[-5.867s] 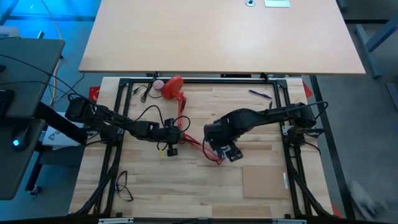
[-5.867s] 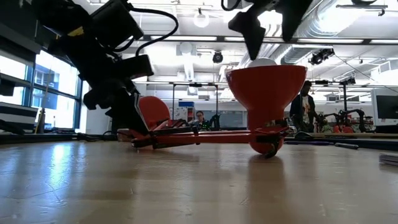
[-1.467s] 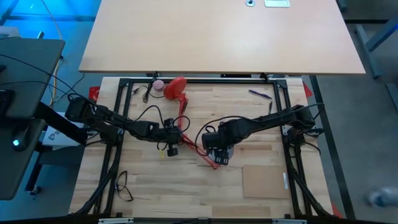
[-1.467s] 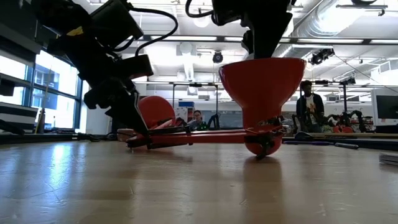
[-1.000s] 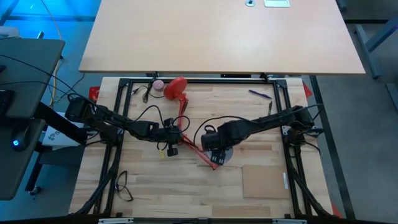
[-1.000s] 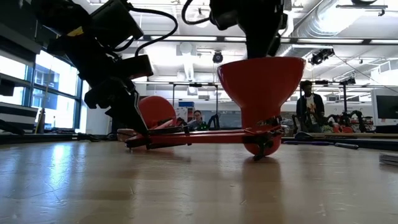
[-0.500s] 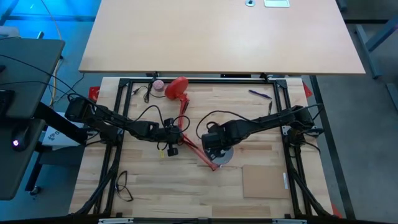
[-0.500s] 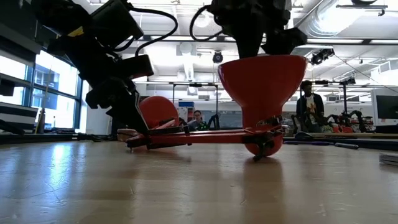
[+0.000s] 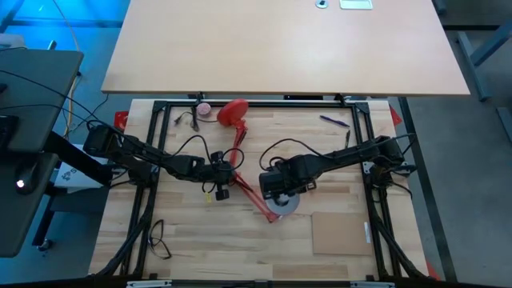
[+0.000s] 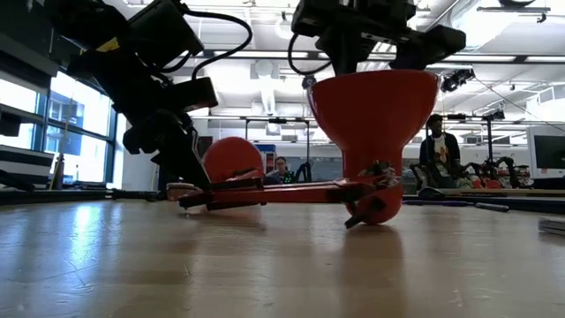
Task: Screw lightbulb
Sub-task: Insert the lightbulb into the desk lamp
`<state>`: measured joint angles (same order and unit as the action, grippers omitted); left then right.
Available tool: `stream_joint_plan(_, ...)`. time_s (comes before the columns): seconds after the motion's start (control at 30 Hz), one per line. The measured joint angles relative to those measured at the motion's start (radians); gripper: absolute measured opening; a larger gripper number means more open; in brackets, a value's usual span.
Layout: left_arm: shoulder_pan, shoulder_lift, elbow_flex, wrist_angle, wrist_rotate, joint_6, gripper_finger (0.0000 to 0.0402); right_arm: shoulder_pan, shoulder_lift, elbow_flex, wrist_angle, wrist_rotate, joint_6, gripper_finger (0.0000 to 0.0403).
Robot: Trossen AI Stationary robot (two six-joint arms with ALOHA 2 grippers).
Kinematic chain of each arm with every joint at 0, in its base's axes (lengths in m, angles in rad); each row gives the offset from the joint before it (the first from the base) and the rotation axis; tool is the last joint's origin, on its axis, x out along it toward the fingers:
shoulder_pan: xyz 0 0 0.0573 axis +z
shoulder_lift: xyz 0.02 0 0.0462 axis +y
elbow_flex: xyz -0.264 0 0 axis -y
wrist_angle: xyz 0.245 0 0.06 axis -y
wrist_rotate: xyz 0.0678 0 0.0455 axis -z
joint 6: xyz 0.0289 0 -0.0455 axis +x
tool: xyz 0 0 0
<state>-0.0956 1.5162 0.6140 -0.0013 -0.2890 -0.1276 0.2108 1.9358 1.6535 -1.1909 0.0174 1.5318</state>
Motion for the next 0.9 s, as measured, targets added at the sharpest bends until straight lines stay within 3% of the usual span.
stream_joint_plan(0.2, 0.0, -0.001, 0.0, 0.001, -0.017, 0.0, 0.0, 0.003, 0.003, 0.035, 0.0, -0.028, 0.052, 0.0261)
stream_joint_plan(0.9, 0.0, 0.0, 0.0, 0.003, -0.019, 0.0, 0.0, 0.025, 0.007, 0.096, -0.053, 0.005, -0.094, 0.0278)
